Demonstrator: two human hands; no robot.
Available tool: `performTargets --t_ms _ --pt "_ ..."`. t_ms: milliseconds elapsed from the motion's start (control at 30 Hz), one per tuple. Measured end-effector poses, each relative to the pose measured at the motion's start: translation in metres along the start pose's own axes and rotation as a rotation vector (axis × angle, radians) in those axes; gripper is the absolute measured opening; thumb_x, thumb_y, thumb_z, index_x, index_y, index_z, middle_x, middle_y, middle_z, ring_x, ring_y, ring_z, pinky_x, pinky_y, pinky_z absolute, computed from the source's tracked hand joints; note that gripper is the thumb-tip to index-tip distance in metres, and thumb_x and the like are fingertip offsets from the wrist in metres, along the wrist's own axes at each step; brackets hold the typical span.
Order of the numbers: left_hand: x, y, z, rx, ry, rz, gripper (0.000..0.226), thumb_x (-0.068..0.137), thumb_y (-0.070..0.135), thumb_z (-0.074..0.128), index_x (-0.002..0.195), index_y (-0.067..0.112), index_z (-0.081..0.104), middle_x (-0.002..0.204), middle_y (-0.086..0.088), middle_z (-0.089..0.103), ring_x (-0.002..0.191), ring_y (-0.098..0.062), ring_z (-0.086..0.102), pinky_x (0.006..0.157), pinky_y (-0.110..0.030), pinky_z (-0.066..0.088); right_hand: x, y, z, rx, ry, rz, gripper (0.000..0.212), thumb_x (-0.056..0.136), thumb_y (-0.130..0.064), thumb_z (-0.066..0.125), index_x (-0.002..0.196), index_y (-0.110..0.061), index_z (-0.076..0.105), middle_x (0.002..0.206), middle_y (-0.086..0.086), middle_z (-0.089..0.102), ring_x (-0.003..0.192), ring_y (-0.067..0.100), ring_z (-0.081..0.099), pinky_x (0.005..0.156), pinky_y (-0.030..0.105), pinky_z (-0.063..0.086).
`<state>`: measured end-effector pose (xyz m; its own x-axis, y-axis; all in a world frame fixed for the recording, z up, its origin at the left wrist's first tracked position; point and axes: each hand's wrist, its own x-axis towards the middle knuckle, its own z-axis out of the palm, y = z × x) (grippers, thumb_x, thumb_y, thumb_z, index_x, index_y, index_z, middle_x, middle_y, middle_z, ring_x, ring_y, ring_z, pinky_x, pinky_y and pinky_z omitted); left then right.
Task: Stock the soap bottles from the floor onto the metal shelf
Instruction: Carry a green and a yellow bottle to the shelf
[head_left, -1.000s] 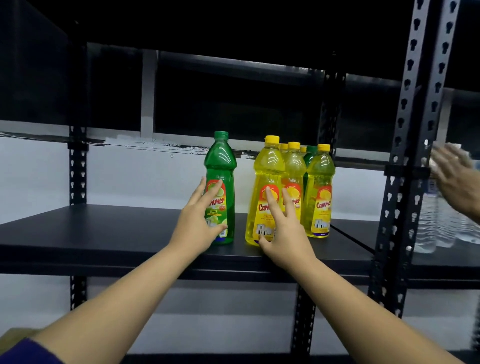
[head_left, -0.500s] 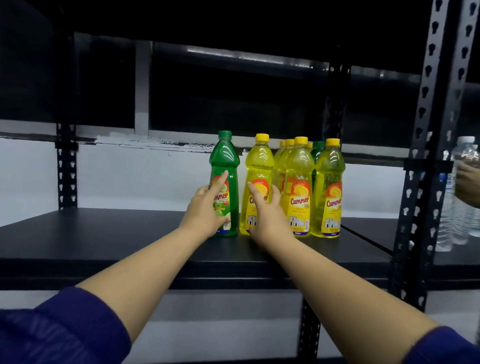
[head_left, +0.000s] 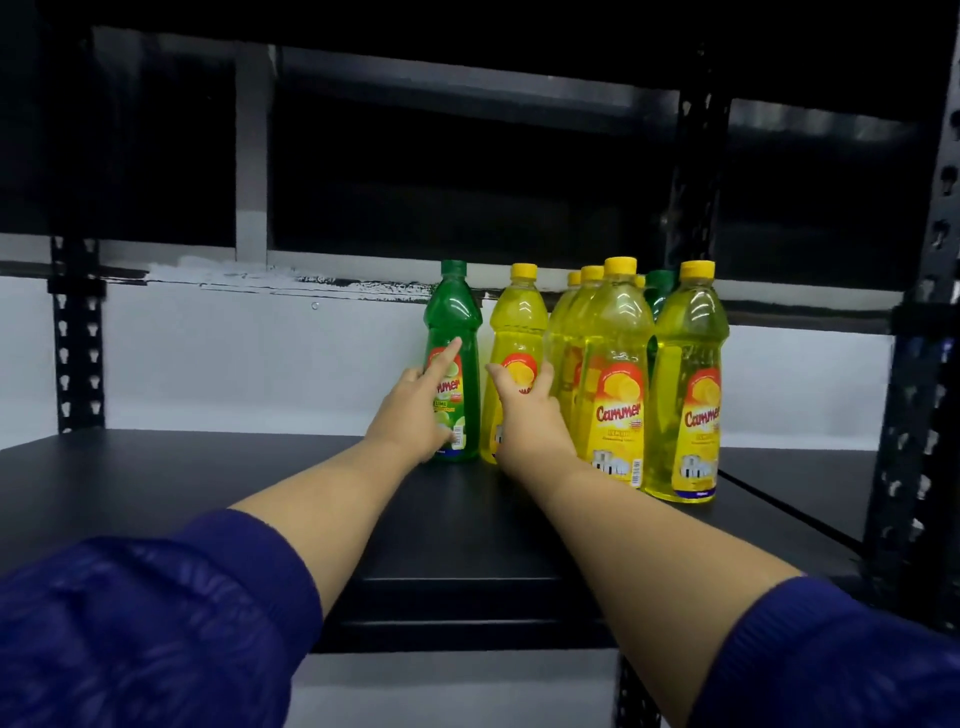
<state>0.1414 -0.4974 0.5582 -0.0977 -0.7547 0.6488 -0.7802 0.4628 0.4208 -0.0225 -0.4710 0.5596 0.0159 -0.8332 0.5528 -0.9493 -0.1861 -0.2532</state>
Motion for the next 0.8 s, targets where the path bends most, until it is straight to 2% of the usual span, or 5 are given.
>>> performTargets --t_ms 267,433,567,700,800 --pt "0.028 -0.015 0.022 0.046 0.011 0.061 0.12 0.081 0.006 0.081 0.161 0.054 0.005 0.141 -0.008 0.048 0.122 -0.031 0.056 0.105 -0.042 0.05 0.03 0.001 0.02 -0.076 -0.024 0.054 0.106 0.087 0.006 0.071 0.16 -0.044 0.013 0.166 0.025 -0.027 0.147 0.044 0.034 0.107 0.047 0.049" --pt "0.035 -0.021 0.03 0.076 0.026 0.071 0.121 0.08 0.007 0.083 0.161 0.053 0.006 0.14 -0.006 0.049 0.121 -0.031 0.057 0.106 -0.044 0.05 0.042 0.001 0.03 -0.075 -0.011 0.063 0.098 0.087 0.0 0.074 0.157 -0.041 0.018 0.166 0.027 -0.026 0.15 0.047 0.027 0.103 0.046 0.052" --pt "0.037 -0.023 0.032 0.079 0.035 0.084 0.122 0.078 0.009 0.086 0.162 0.051 0.007 0.141 -0.005 0.05 0.124 -0.029 0.057 0.107 -0.043 0.049 0.048 -0.001 0.036 -0.101 0.026 0.093 0.098 0.09 0.0 0.069 0.16 -0.034 0.009 0.166 0.031 -0.022 0.152 0.05 0.02 0.105 0.046 0.05" --pt "0.037 -0.027 0.033 0.036 0.024 0.095 0.122 0.078 0.007 0.086 0.161 0.052 0.008 0.142 -0.005 0.05 0.126 -0.029 0.056 0.107 -0.044 0.05 0.048 0.002 0.035 -0.061 0.013 0.114 0.109 0.091 0.0 0.068 0.165 -0.03 -0.007 0.169 0.027 -0.018 0.155 0.048 0.017 0.109 0.048 0.047" --pt "0.038 -0.028 0.032 0.02 0.014 0.084 0.122 0.079 0.006 0.086 0.161 0.052 0.008 0.144 -0.006 0.048 0.127 -0.029 0.055 0.109 -0.043 0.049 0.047 0.002 0.034 -0.058 0.033 0.114 0.113 0.09 0.0 0.07 0.165 -0.031 -0.009 0.169 0.027 -0.013 0.154 0.048 0.019 0.109 0.048 0.048"
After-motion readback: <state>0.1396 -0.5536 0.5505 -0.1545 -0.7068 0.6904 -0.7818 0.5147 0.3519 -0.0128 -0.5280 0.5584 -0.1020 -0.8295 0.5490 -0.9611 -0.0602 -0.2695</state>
